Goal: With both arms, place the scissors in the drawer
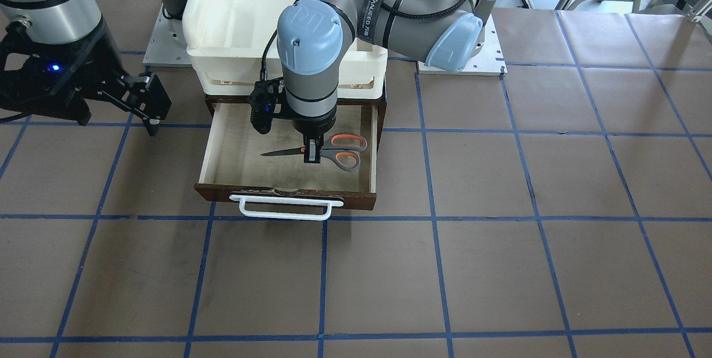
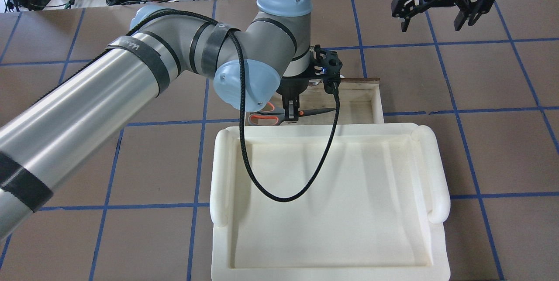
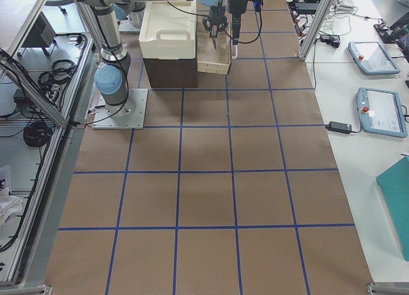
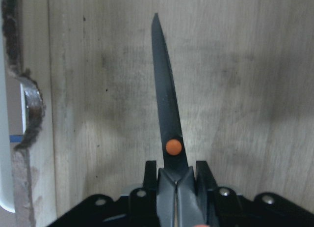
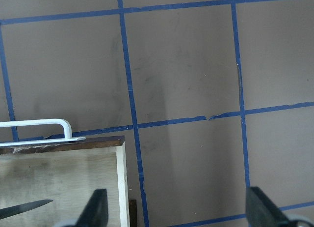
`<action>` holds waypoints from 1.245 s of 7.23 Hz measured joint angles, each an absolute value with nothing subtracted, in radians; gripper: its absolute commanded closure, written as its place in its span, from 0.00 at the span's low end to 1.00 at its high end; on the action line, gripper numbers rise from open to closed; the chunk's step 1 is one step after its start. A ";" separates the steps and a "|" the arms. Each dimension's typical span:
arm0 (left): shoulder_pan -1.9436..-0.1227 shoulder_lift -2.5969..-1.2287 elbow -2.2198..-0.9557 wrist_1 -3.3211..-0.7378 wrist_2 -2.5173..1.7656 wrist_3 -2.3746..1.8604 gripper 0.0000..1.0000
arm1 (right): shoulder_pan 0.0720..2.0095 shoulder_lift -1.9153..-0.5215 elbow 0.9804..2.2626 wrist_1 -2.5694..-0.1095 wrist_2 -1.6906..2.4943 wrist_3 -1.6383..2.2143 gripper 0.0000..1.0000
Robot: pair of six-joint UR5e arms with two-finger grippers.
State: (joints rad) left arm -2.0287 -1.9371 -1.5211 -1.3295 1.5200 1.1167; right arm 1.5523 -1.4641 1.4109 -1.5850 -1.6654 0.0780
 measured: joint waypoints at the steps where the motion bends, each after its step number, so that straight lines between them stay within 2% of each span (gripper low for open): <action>1: -2.033 -1.942 -1.523 -1.323 1.520 1.112 1.00 | 1.552 -1.465 1.411 -1.591 -1.666 0.075 0.00; 4: -2.037 -1.948 -1.580 -1.233 1.505 1.109 1.00 | 1.552 -1.465 1.412 -1.593 -1.669 0.068 0.00; 5: -2.037 -1.947 -1.590 -1.221 1.502 1.110 0.78 | 1.551 -1.466 1.412 -1.592 -1.665 0.066 0.00; 6: -2.037 -1.944 -1.594 -1.217 1.502 1.110 0.15 | 1.551 -1.469 1.412 -1.590 -1.656 0.060 0.00; 8: -2.037 -1.937 -1.596 -1.223 1.503 1.107 0.07 | 1.552 -1.479 1.412 -1.583 -1.634 0.006 0.00; 9: -2.037 -1.933 -1.596 -1.227 1.503 1.106 0.07 | 1.552 -1.485 1.412 -1.581 -1.625 -0.020 0.00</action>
